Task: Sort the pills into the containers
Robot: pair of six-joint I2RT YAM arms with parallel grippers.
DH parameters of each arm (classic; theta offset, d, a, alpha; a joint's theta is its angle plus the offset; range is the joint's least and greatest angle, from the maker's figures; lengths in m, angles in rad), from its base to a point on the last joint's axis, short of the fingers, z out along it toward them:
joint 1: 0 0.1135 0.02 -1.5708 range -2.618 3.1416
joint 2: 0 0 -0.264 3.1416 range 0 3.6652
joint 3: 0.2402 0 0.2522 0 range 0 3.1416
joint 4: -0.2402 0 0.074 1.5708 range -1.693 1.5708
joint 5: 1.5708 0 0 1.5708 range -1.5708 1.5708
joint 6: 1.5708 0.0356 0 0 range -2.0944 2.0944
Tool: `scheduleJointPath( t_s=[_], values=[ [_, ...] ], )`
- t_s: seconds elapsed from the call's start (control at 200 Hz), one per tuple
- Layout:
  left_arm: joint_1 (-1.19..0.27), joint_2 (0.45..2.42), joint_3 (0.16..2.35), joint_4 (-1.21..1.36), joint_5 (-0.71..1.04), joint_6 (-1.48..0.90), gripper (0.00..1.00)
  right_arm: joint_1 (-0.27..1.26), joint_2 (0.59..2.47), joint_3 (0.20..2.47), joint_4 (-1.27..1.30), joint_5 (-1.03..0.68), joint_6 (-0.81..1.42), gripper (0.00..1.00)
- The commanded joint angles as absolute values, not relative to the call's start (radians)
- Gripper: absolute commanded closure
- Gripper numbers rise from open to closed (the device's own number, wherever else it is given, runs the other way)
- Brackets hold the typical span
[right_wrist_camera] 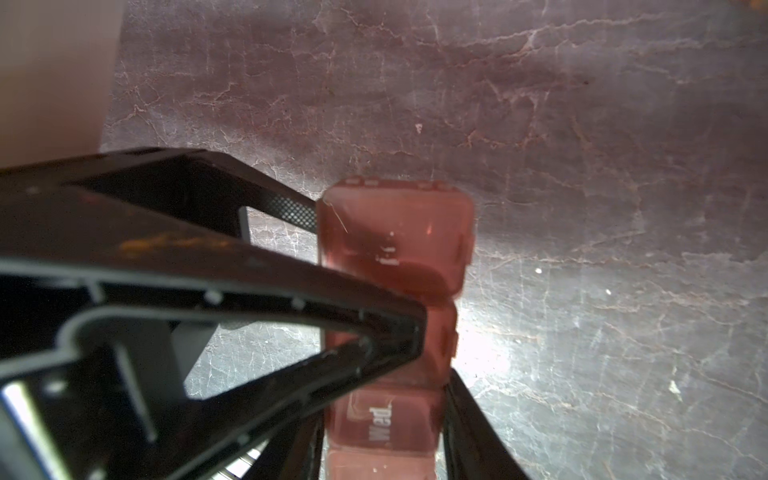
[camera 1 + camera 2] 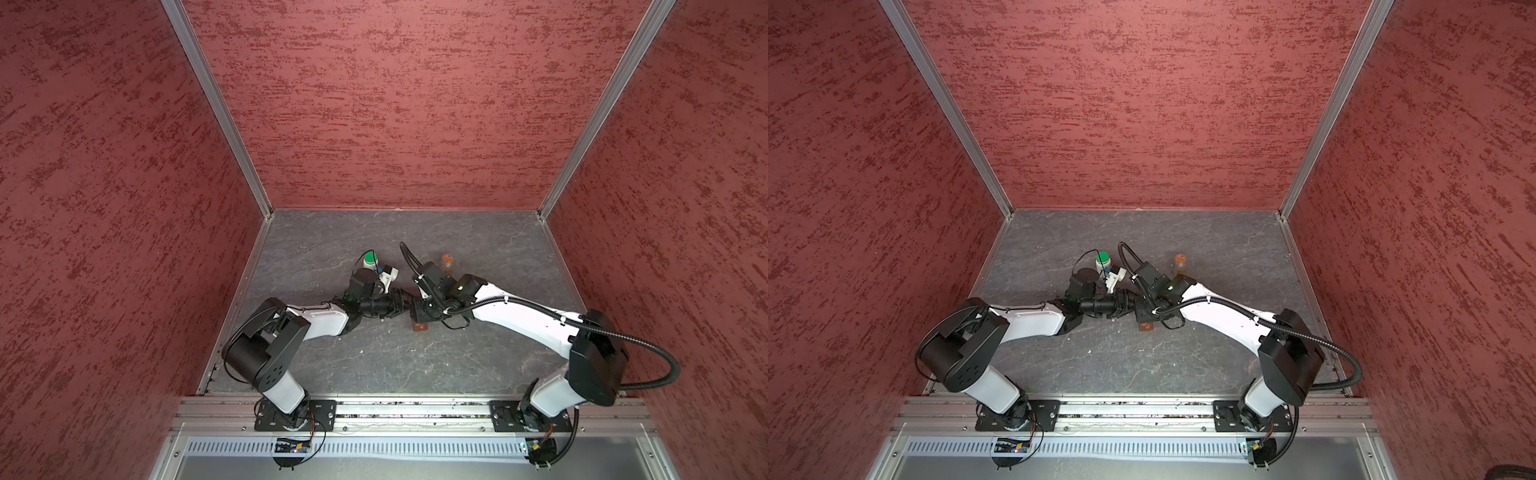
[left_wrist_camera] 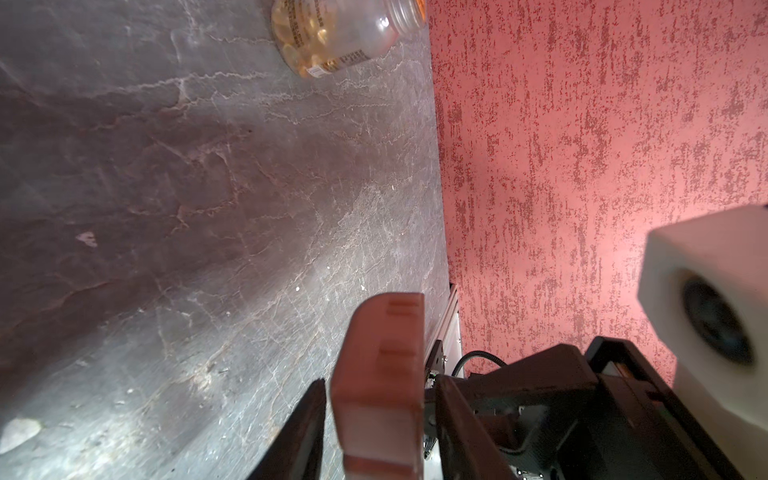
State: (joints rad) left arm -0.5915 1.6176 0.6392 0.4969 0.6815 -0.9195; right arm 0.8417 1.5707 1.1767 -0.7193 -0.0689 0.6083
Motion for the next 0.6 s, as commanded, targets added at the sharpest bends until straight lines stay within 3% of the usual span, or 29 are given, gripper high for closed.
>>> scheduleJointPath(
  t_s=[0.0, 0.596],
  values=[
    [-0.597, 1.629, 0.658, 0.543, 0.703, -0.925, 0.60, 0.838, 1.567, 1.176, -0.681, -0.084, 0.600, 0.59],
    [-0.595, 1.658, 0.668, 0.490, 0.679, -0.896, 0.88, 0.838, 1.613, 1.238, -0.794, 0.012, 0.599, 0.61]
  ],
)
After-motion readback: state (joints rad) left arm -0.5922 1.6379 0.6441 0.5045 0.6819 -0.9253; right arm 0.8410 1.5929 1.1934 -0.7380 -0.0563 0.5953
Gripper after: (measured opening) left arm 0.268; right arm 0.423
